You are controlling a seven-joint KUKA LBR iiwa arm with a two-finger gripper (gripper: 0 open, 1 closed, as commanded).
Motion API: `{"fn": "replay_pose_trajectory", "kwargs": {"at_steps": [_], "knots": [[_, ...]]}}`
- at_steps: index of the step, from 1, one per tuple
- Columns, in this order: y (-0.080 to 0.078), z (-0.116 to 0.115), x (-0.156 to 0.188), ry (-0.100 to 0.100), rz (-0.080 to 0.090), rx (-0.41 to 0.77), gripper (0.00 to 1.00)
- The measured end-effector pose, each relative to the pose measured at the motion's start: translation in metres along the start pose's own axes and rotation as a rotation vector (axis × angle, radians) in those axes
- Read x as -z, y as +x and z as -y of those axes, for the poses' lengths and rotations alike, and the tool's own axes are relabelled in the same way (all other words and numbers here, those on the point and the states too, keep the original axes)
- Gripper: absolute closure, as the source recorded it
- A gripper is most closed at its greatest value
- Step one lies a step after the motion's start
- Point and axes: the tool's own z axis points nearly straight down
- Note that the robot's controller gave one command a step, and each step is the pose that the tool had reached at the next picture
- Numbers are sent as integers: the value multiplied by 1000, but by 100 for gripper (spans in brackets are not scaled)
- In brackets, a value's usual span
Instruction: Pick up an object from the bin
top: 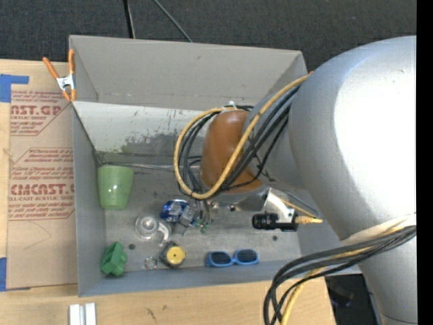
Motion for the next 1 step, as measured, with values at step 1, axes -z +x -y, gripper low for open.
{"fn": "replay_pose_trajectory", "kwargs": {"at_steps": [1], "knots": [[0, -1, 44, -1, -1, 2, 100]]}}
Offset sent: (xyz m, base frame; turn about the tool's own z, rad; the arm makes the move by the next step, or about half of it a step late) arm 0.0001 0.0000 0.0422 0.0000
